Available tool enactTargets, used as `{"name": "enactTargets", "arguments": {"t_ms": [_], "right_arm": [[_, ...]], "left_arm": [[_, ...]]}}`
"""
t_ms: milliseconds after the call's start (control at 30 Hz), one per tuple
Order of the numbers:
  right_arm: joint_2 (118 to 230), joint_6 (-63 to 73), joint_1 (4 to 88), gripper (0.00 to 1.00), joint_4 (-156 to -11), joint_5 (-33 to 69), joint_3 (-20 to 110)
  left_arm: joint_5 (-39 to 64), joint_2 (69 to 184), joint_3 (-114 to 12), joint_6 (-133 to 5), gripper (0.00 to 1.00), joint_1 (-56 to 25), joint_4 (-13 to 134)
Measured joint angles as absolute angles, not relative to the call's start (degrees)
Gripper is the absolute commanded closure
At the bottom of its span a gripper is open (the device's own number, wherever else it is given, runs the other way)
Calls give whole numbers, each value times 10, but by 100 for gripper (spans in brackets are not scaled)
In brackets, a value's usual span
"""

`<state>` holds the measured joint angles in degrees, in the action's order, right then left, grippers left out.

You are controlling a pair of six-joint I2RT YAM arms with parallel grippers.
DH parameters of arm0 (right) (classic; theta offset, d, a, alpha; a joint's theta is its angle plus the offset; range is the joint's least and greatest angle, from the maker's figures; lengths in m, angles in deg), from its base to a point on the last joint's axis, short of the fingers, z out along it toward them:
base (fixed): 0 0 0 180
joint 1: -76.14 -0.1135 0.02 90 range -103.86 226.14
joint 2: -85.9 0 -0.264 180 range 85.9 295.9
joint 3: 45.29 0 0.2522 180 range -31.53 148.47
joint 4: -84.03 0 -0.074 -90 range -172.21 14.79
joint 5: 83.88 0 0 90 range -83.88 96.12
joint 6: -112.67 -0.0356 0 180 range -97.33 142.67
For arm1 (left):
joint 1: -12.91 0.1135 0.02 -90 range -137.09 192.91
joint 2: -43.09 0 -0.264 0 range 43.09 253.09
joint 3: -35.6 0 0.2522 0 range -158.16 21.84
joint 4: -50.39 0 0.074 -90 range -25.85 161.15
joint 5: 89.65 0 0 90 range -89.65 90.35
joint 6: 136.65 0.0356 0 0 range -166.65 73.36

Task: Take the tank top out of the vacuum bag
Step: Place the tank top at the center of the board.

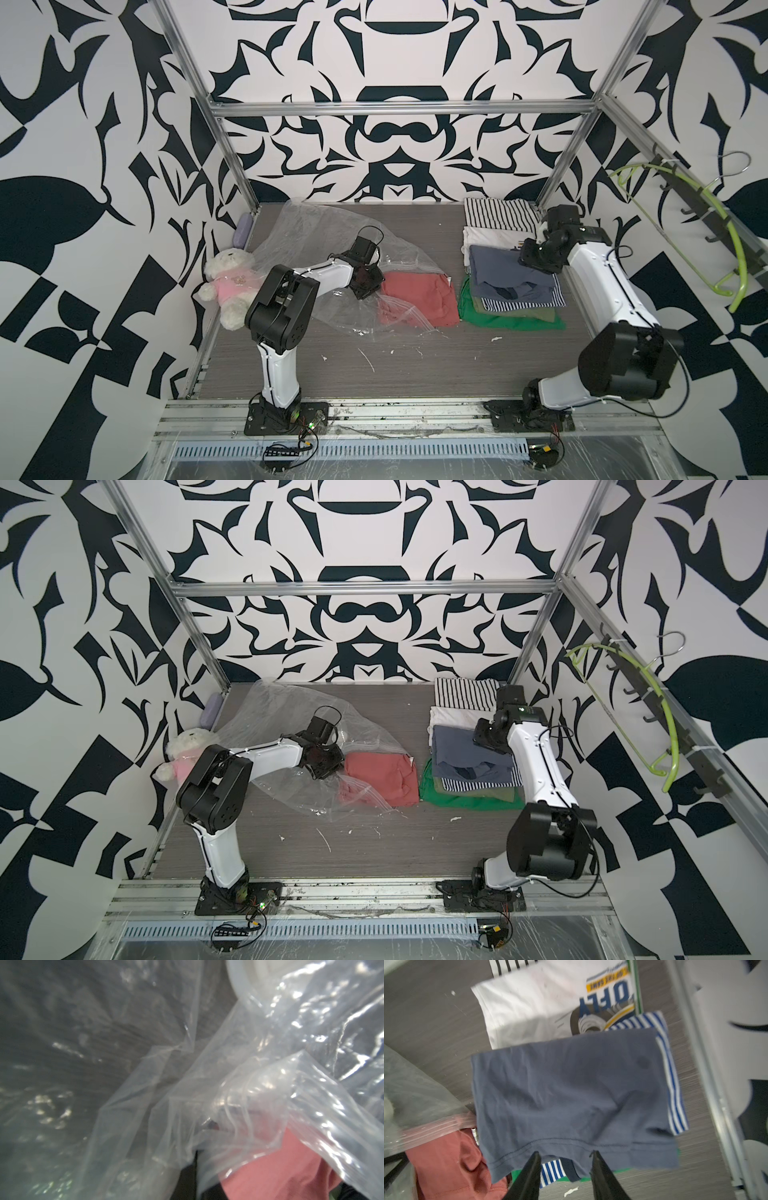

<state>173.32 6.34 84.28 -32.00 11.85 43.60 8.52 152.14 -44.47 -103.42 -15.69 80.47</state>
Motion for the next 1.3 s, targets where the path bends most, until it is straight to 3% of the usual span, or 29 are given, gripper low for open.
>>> {"name": "enactTargets", "arguments": {"t_ms": [133, 267, 367, 600, 767, 1100, 1300], "right_arm": [[1783, 28, 861, 54, -352, 139, 371], [1810, 5, 890, 25, -377, 164, 348], [1804, 5, 895, 14, -385, 183, 348], [1740, 27, 889, 2, -354, 188, 371], [1728, 52, 870, 1, -333, 153, 411], [1864, 93, 866, 1, -304, 97, 439], [1811, 98, 855, 4, -307, 99, 438]], "left_arm": [[85, 1521, -444, -1034, 100, -156, 803], [86, 1521, -442, -1035, 100, -156, 798], [87, 1521, -442, -1034, 100, -156, 798], [87, 1521, -441, -1035, 100, -156, 796], [88, 1521, -440, -1036, 100, -156, 794], [88, 1521, -440, -1036, 100, -156, 794], [87, 1515, -440, -1036, 100, -156, 797]]}}
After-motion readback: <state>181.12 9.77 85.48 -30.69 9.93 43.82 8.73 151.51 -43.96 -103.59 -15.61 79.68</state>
